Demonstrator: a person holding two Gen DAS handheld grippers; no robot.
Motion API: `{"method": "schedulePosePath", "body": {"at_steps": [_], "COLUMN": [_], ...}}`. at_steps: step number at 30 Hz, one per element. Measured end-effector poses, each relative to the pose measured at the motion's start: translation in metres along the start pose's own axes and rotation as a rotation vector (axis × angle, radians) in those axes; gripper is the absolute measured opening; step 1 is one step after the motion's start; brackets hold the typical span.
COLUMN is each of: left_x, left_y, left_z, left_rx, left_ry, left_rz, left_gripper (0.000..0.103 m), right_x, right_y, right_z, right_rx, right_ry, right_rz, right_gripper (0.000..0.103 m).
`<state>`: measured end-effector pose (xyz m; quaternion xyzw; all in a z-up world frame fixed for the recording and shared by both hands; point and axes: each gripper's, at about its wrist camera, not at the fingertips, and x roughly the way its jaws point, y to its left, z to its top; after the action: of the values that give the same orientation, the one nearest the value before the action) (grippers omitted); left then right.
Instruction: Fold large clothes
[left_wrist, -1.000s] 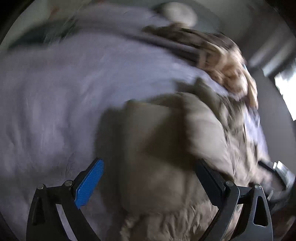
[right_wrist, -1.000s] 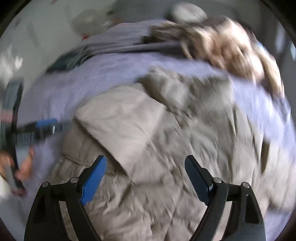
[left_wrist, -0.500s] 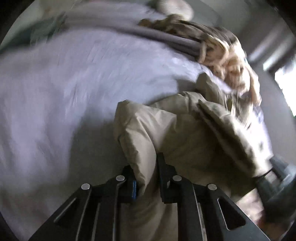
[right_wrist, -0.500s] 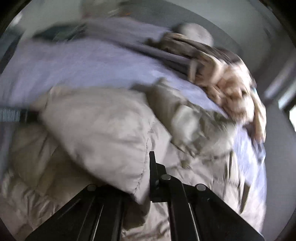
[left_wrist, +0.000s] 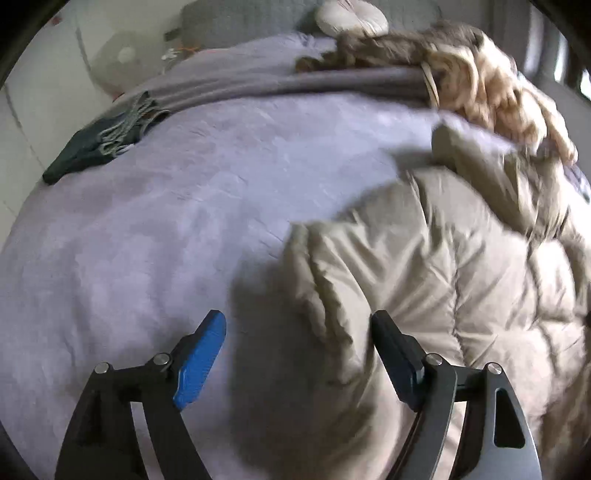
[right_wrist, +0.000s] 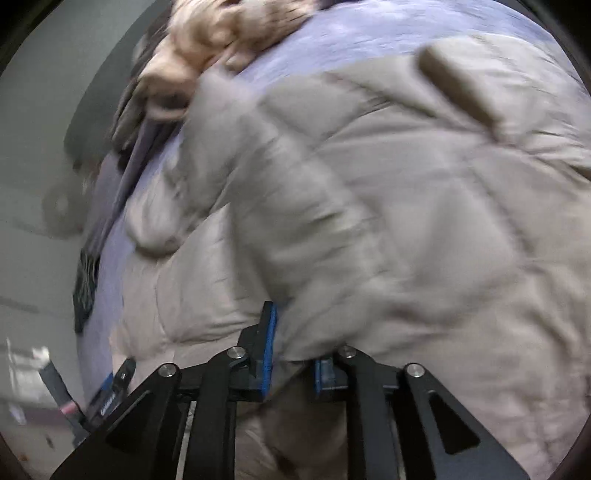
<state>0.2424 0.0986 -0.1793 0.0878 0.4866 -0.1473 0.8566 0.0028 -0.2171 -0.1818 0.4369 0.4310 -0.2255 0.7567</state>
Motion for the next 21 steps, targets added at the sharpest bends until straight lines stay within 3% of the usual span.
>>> {"method": "schedulePosePath", "body": {"at_steps": [3, 4, 5, 7, 11, 14, 17, 18, 21], "left_x": [-0.020, -0.026, -0.031, -0.030, -0.014, 0.007, 0.026, 0.031, 0.035], "left_y": [0.017, 0.021, 0.023, 0.020, 0.000, -0.013, -0.022, -0.024, -0.028], "left_z": [0.007, 0.008, 0.009, 0.013, 0.024, 0.022, 0.015, 0.013, 0.008], "left_rx": [-0.044, -0.055, -0.061, -0.050, -0.032, -0.079, -0.083, -0.066, -0.053], "left_ry": [-0.033, -0.040, -0.039, -0.004, 0.003, 0.027, 0.060, 0.082, 0.081], "left_rz": [-0.009, -0.036, -0.071, -0.122, -0.123, -0.100, -0.073, -0.069, -0.061], "left_gripper": [0.082, 0.073, 0.052, 0.043, 0.043, 0.043, 0.045, 0.045, 0.047], "right_x": [-0.027, -0.041, -0.052, -0.063, -0.051, -0.019, 0.017, 0.025, 0.036], "right_y": [-0.015, -0.018, -0.019, -0.013, 0.021, 0.044, 0.041, 0.036, 0.013], "right_z": [0.010, 0.013, 0.015, 0.016, 0.024, 0.035, 0.038, 0.036, 0.036], "right_rx": [0.017, 0.001, -0.021, -0.074, -0.275, -0.377, -0.417, -0.414, -0.386], "right_ry": [-0.050, -0.087, -0.121, -0.155, -0.126, -0.080, -0.030, -0.019, -0.018], "right_rz": [-0.059, -0.097, -0.110, -0.106, -0.081, -0.073, -0.147, -0.173, -0.137], "right_gripper": [0.029, 0.029, 0.029, 0.025, 0.023, 0.023, 0.022, 0.017, 0.011]}}
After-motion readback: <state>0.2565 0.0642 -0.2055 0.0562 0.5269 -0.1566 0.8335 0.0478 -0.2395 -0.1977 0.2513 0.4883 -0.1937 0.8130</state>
